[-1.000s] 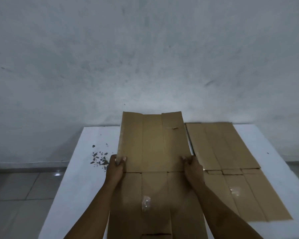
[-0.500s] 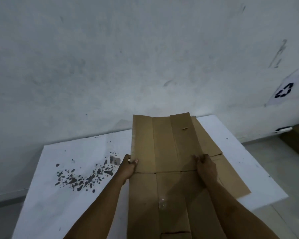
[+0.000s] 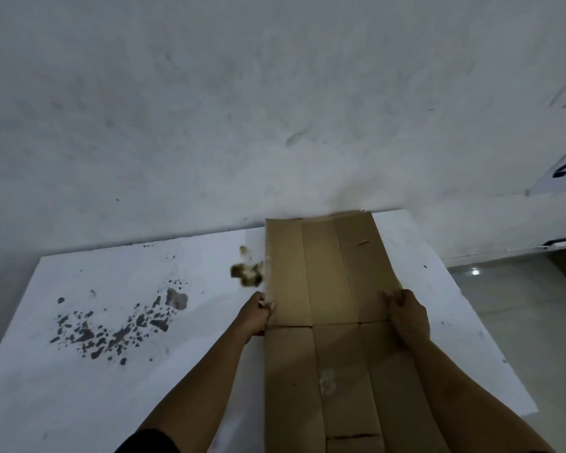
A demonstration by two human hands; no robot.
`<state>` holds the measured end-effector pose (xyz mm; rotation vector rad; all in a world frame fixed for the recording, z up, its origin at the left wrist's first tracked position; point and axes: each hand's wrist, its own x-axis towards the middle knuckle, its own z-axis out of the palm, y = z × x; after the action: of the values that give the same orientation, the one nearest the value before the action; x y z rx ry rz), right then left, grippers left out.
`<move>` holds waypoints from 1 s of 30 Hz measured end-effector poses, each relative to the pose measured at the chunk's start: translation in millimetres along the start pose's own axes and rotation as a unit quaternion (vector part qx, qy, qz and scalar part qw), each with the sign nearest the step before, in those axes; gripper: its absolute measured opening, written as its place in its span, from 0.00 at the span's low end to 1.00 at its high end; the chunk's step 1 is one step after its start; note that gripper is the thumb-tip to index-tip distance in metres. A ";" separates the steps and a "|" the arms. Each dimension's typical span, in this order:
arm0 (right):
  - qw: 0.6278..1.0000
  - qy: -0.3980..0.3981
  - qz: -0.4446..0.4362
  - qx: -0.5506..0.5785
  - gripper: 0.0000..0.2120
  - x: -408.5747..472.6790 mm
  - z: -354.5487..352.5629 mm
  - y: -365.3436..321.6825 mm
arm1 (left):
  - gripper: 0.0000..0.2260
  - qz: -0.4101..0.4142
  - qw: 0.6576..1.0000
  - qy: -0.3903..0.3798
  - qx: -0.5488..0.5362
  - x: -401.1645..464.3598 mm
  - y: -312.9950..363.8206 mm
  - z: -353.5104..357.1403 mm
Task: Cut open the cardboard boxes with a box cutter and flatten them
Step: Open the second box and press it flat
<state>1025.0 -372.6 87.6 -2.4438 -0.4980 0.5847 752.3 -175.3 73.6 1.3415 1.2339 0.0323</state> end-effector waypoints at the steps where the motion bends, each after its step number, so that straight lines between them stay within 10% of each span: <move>1: 1.000 -0.005 -0.003 -0.009 0.23 13.5 -2.1 2.1 | 0.11 -0.009 1.000 0.010 -0.008 4.9 1.2 8.6; 20: 0.994 -0.044 -0.043 -0.089 0.24 138.0 8.8 29.7 | 0.19 -0.003 0.952 0.251 0.174 51.2 20.2 94.0; 30: 0.937 -0.082 -0.181 -0.287 0.35 129.9 43.4 25.1 | 0.28 0.135 0.889 0.218 0.379 65.3 18.5 119.0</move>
<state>1116.9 -312.2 2.2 -2.7357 -1.3136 0.5376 871.3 -210.6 15.7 2.2812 1.4951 0.0532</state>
